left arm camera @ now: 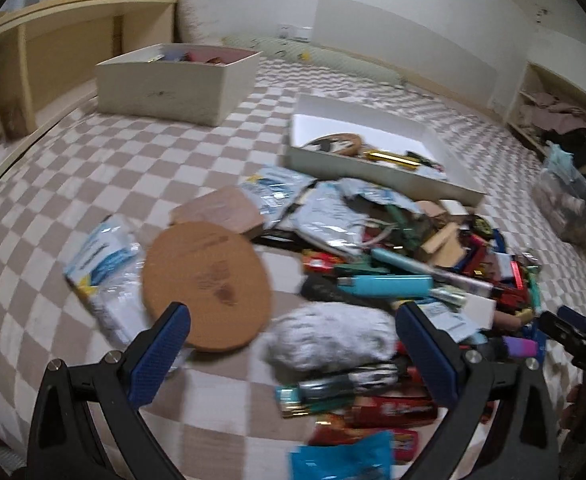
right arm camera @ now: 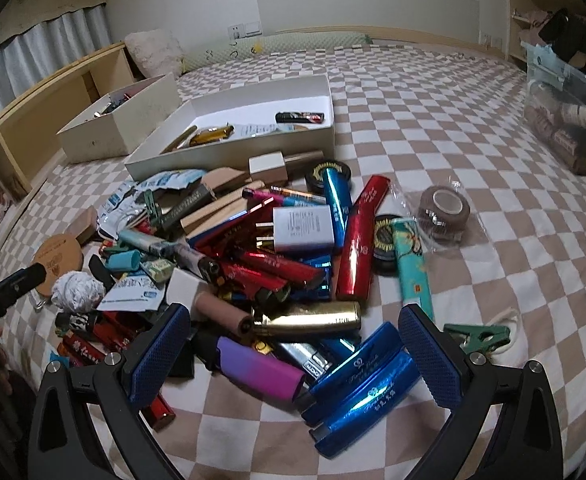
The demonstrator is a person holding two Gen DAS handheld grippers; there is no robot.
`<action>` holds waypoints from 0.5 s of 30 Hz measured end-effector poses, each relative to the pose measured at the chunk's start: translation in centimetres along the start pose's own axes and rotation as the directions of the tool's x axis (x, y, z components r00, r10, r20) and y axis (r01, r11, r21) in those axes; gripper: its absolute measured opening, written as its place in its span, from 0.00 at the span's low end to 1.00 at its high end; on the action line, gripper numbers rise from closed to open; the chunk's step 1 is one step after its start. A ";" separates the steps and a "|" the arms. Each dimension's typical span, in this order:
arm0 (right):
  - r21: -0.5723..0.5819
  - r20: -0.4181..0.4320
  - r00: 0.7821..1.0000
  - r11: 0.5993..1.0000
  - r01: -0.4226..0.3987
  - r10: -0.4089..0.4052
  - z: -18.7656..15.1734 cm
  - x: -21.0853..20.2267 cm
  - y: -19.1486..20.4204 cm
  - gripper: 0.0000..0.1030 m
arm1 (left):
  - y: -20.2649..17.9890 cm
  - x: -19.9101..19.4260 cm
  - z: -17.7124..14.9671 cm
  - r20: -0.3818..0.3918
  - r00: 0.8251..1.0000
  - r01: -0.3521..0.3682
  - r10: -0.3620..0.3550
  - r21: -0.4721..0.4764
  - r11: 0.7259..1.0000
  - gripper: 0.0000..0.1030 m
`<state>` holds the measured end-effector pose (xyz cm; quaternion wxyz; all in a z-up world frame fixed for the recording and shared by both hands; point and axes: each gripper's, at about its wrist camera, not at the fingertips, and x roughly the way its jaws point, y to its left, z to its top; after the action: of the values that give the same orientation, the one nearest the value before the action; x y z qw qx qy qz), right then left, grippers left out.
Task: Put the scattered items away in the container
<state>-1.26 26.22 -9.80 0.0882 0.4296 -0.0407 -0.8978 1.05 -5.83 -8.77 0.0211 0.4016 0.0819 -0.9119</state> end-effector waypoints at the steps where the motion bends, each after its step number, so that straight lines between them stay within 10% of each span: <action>1: 0.002 -0.001 1.000 1.000 -0.001 0.001 -0.1 0.0 -0.1 1.00 | 0.5 0.1 0.1 -0.002 1.000 -0.013 0.013 -0.006 1.000 1.00; 15: 0.020 -0.044 0.999 1.000 0.006 -0.005 -0.5 0.8 -1.5 1.00 | 0.5 4.1 2.2 -0.062 0.971 -0.224 0.232 0.117 0.968 1.00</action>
<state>-1.55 27.56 -10.91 0.0825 0.4500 -0.0466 -0.8880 -3.30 -6.60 -10.37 0.1006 0.4428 -0.0141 -0.8909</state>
